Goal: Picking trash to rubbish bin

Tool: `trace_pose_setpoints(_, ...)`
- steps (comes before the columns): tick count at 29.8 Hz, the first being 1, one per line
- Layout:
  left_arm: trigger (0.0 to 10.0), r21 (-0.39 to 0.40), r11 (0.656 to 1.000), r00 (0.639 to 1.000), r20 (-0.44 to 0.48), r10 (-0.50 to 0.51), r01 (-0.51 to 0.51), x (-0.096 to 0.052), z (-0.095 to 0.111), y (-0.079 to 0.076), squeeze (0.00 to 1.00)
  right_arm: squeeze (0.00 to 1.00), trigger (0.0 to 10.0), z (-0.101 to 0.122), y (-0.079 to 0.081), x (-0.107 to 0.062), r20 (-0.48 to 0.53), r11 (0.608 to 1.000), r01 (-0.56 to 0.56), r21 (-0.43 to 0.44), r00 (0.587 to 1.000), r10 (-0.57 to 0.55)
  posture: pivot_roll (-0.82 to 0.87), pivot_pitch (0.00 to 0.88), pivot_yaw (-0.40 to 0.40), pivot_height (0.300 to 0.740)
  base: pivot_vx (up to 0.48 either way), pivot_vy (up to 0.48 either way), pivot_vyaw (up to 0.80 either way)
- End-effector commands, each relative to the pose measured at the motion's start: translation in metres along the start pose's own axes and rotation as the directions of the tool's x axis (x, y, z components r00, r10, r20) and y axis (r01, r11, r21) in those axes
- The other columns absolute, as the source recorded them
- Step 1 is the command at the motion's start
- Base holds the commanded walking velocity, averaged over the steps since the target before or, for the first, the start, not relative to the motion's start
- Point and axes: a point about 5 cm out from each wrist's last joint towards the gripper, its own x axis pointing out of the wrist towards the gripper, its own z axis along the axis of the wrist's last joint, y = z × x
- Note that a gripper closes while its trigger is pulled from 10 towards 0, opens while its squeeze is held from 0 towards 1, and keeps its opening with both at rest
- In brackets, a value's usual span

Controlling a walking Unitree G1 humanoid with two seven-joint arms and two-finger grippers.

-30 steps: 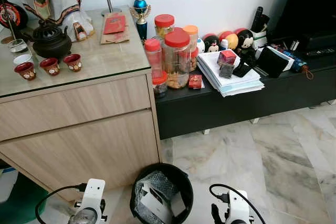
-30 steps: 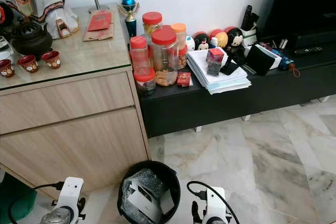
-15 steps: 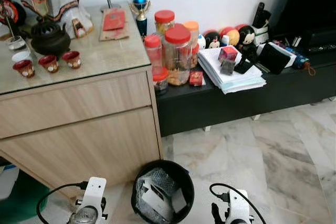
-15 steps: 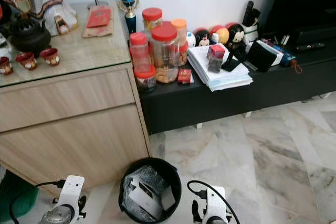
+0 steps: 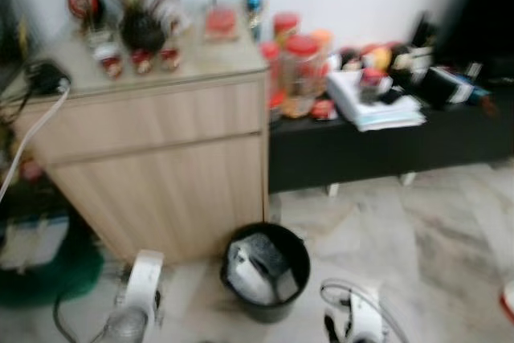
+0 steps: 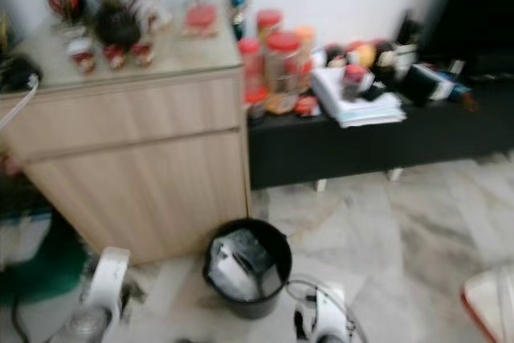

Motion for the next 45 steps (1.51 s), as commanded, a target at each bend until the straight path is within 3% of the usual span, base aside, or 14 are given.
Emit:
trace_pose_setpoints(1,10.0,0.015,1.000,0.999,0.033,0.011,-0.012,0.002,0.013,0.005,0.00,0.00,10.0,-0.005,0.006,-0.001,-0.015,1.000,-0.012,0.008,1.000,0.012,-0.09,0.000,0.068,0.740,-0.255,0.000,0.00)
trace_pose_setpoints(25,10.0,0.005,1.000,0.999,0.040,0.013,-0.013,0.003,0.015,0.004,0.00,0.00,10.0,0.003,0.005,0.001,0.014,1.000,-0.010,0.002,1.000,0.010,-0.10,0.000,0.048,0.740,-0.258,0.000,0.00)
trace_pose_setpoints(34,10.0,-0.019,1.000,0.997,0.080,-0.009,0.010,0.006,0.033,-0.011,0.00,0.00,10.0,0.024,-0.012,0.004,0.069,1.000,0.021,-0.014,0.997,-0.020,-0.13,0.000,0.022,0.740,-0.257,0.000,0.00)
trace_pose_setpoints(38,10.0,-0.016,1.000,0.996,0.084,-0.014,0.015,0.006,0.036,-0.014,0.00,0.00,10.0,0.028,-0.013,0.005,0.081,1.000,0.027,-0.011,0.996,-0.026,-0.14,0.000,0.021,0.740,-0.191,0.000,0.00)
trace_pose_setpoints(45,10.0,-0.025,0.998,0.985,0.166,-0.052,0.057,0.008,0.060,-0.024,0.00,0.00,10.0,0.041,-0.011,0.007,0.133,1.000,0.008,-0.023,0.991,-0.005,-0.12,0.000,0.011,0.740,0.000,0.000,0.00)
